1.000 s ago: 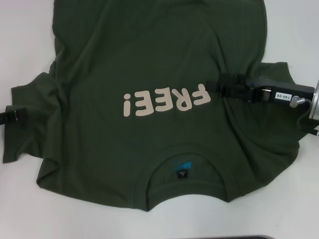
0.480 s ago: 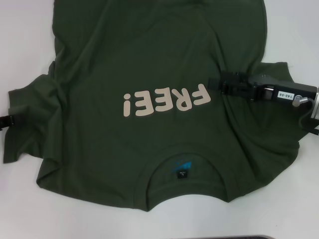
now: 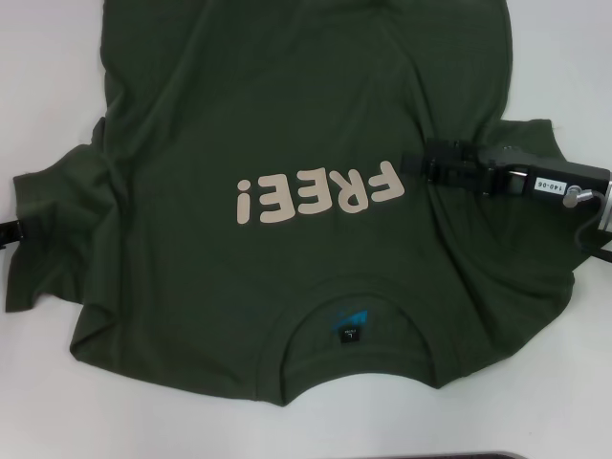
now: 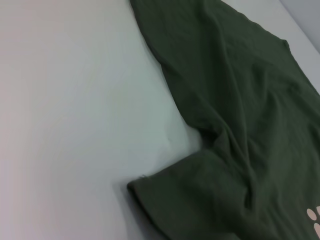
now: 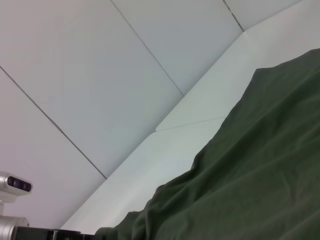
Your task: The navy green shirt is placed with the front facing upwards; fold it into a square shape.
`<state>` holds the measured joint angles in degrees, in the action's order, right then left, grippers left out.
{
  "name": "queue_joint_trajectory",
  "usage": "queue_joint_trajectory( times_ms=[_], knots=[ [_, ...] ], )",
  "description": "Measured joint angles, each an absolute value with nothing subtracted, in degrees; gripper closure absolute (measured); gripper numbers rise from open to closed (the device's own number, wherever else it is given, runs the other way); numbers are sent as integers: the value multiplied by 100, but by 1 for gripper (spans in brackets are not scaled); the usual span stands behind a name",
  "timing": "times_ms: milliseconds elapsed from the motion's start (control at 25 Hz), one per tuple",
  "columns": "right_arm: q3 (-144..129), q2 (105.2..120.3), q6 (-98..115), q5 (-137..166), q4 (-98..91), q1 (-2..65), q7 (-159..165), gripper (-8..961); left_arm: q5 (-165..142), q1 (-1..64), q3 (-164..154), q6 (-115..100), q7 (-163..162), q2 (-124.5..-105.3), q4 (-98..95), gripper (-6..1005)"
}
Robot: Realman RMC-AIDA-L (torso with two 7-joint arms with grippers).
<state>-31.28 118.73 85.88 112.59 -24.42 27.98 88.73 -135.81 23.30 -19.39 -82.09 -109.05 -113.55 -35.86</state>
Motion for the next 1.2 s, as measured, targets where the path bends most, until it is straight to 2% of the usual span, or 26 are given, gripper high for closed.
queue_joint_trajectory(
  times_ms=[480, 1200],
  knots=[
    [-3119, 11873, 8589, 11259, -2442, 2785, 8853, 62, -13002, 2448, -1795, -9051, -11088, -11371, -3681, 994],
    [-3120, 11873, 8616, 11259, -2436, 2716, 8841, 71, -12863, 2965, -1826, -9039, -11221, -11866, -3490, 995]
  ],
)
